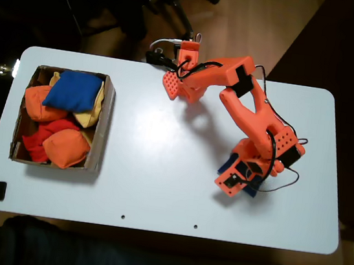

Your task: Grasp a bag and put it in the box.

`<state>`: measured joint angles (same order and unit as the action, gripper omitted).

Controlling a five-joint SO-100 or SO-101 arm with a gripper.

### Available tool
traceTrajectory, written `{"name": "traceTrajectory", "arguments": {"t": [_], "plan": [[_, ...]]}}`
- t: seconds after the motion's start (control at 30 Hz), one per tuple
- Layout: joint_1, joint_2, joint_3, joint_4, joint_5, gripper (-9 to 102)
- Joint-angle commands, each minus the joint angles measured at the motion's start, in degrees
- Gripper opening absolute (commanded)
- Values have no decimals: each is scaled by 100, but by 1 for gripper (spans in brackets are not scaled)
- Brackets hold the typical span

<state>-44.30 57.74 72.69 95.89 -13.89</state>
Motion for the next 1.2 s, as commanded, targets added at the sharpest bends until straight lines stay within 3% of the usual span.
{"name": "traceTrajectory", "arguments": {"t": [0.0,0.23,0.5,0.6,0.83,1.03,1.17], "plan": [[-105,-44,79,-35,-44,73],[-123,18,167,-158,-18,57],[-149,0,255,-211,-26,57],[-149,-9,281,-246,-70,44],[-237,-272,378,-360,-114,42],[-237,-448,404,-404,-123,34],[-237,-466,448,-483,-132,20]]}}
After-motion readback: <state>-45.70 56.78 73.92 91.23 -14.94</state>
